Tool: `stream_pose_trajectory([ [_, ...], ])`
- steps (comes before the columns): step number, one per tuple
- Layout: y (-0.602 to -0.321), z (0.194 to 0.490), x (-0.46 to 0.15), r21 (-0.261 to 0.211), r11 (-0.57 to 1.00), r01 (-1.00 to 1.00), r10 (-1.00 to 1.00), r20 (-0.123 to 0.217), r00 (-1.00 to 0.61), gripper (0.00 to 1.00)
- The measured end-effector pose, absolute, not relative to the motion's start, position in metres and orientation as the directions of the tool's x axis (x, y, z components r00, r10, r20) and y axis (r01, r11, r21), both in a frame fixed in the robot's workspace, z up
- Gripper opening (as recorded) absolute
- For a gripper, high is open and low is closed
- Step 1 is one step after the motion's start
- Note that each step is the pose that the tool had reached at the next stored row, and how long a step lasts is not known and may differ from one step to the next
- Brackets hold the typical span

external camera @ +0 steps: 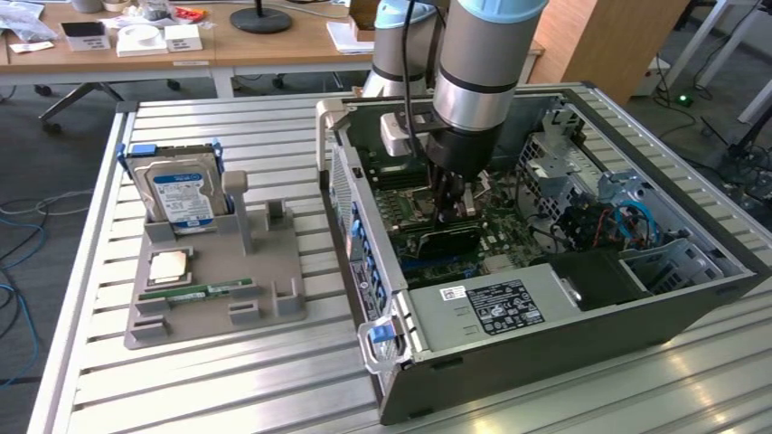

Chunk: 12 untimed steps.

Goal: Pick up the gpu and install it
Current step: 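Press down on the gpu until it lock into place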

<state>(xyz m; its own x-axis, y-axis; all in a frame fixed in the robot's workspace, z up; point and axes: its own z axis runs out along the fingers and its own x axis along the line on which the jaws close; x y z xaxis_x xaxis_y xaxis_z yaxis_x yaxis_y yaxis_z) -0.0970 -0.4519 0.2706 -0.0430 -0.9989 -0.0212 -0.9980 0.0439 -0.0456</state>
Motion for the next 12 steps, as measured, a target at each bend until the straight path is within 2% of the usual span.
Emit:
stream_pose_trajectory([
  [12, -0.4512, 0.2687, -0.097, -0.045, 0.045, -0.998, -0.999, -0.021, -0.044, 0.11],
])
